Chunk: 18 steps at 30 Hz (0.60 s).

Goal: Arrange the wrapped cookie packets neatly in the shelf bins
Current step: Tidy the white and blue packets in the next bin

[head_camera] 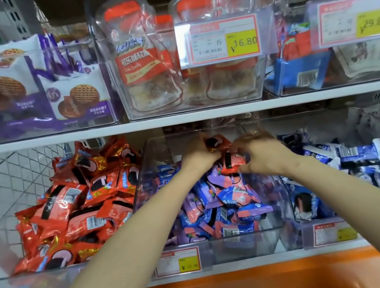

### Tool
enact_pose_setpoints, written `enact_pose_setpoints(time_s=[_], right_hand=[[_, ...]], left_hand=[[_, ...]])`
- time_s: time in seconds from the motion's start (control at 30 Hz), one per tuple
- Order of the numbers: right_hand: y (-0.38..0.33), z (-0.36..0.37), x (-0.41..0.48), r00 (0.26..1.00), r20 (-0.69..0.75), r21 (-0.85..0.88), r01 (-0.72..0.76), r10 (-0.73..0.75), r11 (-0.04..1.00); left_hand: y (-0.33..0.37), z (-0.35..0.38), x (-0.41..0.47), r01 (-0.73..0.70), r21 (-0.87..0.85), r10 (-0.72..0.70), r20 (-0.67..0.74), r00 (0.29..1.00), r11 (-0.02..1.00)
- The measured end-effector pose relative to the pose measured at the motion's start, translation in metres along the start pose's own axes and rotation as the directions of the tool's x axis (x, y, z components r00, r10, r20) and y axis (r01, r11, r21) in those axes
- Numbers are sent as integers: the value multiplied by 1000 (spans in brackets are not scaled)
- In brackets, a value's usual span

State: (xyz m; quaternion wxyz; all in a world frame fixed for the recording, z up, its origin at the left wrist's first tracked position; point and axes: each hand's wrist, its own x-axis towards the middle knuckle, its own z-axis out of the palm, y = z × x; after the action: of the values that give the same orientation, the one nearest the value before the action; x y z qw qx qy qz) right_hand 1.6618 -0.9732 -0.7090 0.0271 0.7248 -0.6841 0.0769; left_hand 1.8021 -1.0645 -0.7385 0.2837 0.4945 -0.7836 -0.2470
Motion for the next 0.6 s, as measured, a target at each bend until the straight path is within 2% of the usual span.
enact_pose_setpoints(time_s=[0.13, 0.33, 0.43, 0.6], right_hand=[[-12, -7, -9, 999, -51, 192, 25, -15, 981], [-58, -9, -24, 974, -139, 436, 222, -178, 872], [-90, -3, -24, 960, -178, 498, 279, -219, 821], [-158, 9, -9, 926, -235, 552, 378, -296, 744]], left_hand=[[0, -43, -40, -38, 16, 40, -114, 993, 999], [-38, -119, -120, -25, -45, 10, -301, 954, 999], [-74, -148, -154, 26, -124, -80, -453, 888, 992], [-125, -184, -187, 193, -175, -261, -628, 733, 965]])
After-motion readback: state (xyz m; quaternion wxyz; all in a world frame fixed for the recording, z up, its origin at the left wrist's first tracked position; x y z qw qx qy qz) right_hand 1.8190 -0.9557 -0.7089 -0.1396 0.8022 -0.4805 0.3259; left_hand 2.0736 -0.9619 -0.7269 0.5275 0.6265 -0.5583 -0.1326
